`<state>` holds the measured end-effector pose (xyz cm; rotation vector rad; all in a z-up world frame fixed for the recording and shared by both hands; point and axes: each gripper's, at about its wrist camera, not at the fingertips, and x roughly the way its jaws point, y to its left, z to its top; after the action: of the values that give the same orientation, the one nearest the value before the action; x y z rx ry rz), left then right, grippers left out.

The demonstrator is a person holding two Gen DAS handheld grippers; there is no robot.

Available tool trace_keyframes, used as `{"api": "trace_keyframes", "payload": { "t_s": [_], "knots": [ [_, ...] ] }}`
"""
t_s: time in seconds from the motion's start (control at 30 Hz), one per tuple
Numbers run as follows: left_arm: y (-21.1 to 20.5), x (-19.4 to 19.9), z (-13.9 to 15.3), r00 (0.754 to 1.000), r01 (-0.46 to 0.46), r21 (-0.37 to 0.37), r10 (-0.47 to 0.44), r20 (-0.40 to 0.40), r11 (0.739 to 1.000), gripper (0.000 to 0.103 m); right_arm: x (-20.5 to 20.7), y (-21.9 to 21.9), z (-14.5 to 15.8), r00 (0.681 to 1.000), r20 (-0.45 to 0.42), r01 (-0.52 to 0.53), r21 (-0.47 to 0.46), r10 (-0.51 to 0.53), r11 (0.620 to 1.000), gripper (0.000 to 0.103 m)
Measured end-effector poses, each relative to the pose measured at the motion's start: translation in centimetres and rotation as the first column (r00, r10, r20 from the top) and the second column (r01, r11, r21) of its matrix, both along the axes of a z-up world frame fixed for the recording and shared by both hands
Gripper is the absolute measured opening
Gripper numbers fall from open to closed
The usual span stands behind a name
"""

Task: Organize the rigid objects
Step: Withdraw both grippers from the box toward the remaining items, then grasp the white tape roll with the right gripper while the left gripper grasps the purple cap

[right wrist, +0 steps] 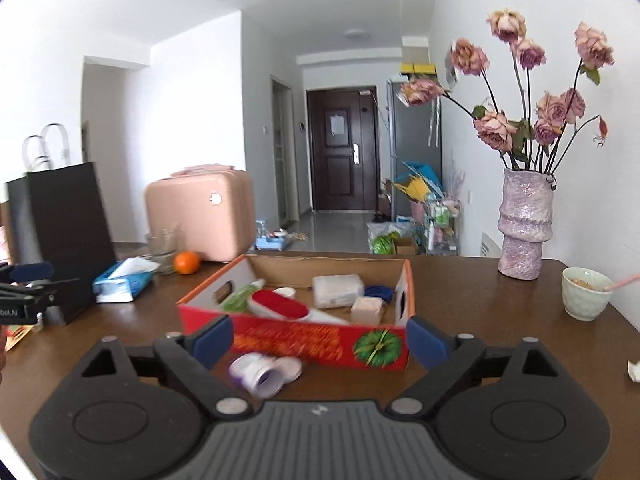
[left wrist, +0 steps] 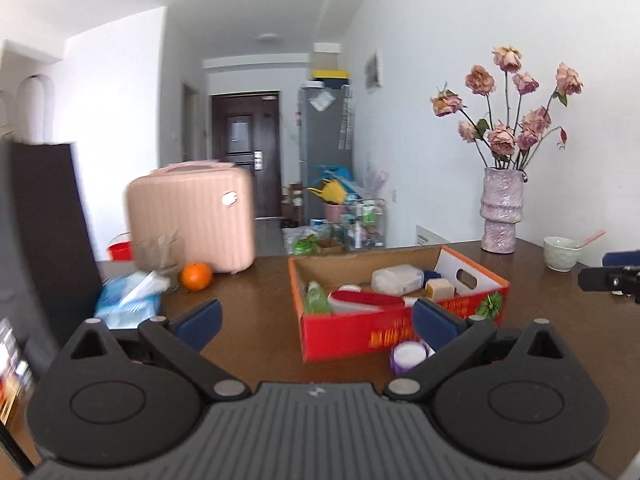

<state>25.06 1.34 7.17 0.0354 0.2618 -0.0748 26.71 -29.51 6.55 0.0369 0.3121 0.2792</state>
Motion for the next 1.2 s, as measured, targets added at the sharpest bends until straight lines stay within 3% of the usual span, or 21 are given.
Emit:
{"api": "trace_keyframes", "payload": {
  "t_s": [0.13,0.2,0.27,0.37,0.47,0.6,0.7,0.93,1.2],
  "knots": [
    [-0.1,-6.1,-2.6,1.000,-0.013,-0.042,0.013,0.004,0.999,0.103,-5.4,1.6,-3.4,0.998,0.060,0.031,-0.016,-0.029,0.999,0.094],
    [-0.4,-7.5,-3.7,0.999,0.000,0.003,0.001,-0.044,1.000,0.103,-7.1,2.3,-5.0,0.999,0.049,0.020,-0.036,-0.018,0.999,0.094],
    [-0.5,-8.4,-4.7,0.999,-0.022,0.037,0.024,-0.041,0.999,0.103,-8.2,3.0,-6.3,0.999,0.031,-0.009,-0.049,0.011,0.999,0.094],
    [-0.5,-8.6,-6.0,0.997,-0.073,0.035,0.074,-0.031,0.997,0.103,-8.4,3.7,-6.9,1.000,-0.004,-0.012,-0.080,0.012,0.997,0.094],
    [-0.4,-8.1,-6.8,0.996,-0.057,0.015,0.058,-0.067,0.998,0.103,-8.2,4.2,-7.0,1.000,-0.029,0.010,-0.094,-0.013,0.996,0.094],
    [-1.8,-6.7,-7.1,0.996,-0.035,0.082,0.041,-0.074,0.996,0.103,-8.3,4.0,-7.6,0.999,-0.042,0.015,-0.065,-0.017,0.998,0.094],
    [-2.8,-5.6,-7.1,0.998,-0.024,0.100,0.030,-0.062,0.995,0.103,-7.4,3.4,-8.0,0.998,-0.063,0.021,-0.068,-0.025,0.997,0.094],
    [-4.0,-1.8,-8.2,0.992,0.010,0.131,0.007,-0.125,0.991,0.103,-3.8,1.8,-8.2,0.992,-0.116,0.044,-0.023,-0.046,0.999,0.094],
    [-3.1,3.0,-9.5,0.981,0.004,0.153,0.027,-0.194,0.988,0.103,4.9,3.2,-7.6,0.978,-0.187,-0.078,0.081,0.092,0.994,0.092]
  ]
}}
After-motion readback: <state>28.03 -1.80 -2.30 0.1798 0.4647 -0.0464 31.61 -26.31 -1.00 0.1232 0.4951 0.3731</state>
